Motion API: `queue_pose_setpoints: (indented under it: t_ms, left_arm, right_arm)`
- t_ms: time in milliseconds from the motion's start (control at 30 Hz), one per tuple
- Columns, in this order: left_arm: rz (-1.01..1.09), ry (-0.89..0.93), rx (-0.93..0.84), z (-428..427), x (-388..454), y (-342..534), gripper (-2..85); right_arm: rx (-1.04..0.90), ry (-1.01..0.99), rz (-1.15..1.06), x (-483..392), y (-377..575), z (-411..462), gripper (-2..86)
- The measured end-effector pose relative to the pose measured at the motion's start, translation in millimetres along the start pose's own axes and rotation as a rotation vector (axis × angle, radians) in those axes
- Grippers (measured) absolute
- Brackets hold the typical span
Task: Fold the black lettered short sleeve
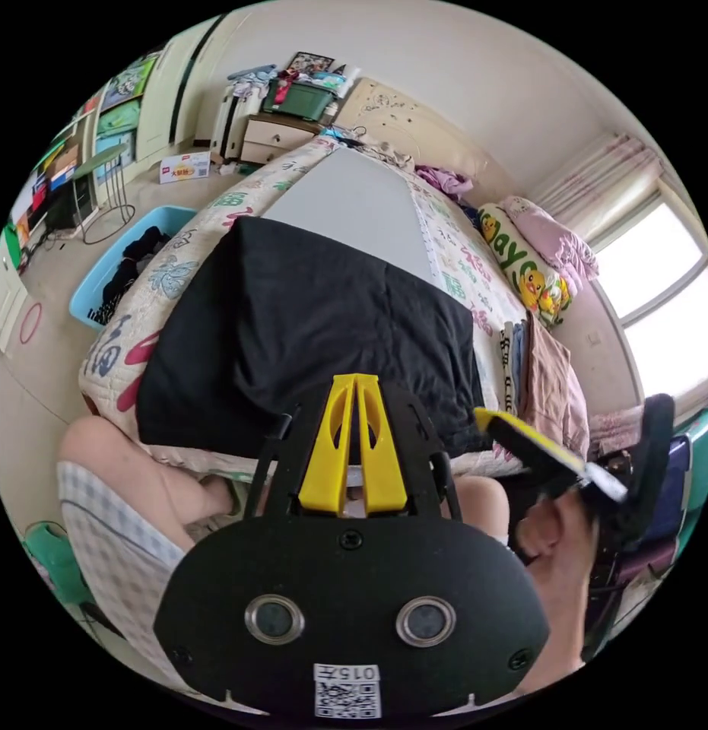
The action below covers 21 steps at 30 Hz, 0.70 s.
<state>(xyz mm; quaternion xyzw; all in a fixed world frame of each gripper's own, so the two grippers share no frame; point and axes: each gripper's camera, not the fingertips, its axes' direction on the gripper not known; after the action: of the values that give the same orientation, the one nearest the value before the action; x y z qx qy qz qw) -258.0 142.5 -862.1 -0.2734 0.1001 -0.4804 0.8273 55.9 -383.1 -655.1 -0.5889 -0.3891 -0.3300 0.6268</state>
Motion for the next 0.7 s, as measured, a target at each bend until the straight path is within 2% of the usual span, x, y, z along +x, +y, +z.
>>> queue_pose_setpoints:
  t_ms: [100,200,367,567,700]
  left_arm:
    - [-0.045,0.016,0.017,16,16,0,-0.8]
    - [-0.031,-0.062,-0.003,39,28,-3,-0.8]
    - [-0.078,-0.126,-0.136,84,24,-10,-0.8]
    - [-0.027,-0.109,-0.129,107,24,-7,-0.8]
    - [-0.009,-0.156,-0.164,127,27,-4,-0.8]
  right_arm:
    - [-0.036,0.049,-0.012,-17,-5,22,-0.6]
    - [-0.055,0.164,-0.013,-39,-18,29,-0.5]
    - [-0.094,0.259,-0.001,-66,-33,44,-0.5]
    - [-0.161,0.148,0.074,-74,-44,59,-0.5]
    - [-0.128,0.150,0.065,-97,-51,53,-0.5]
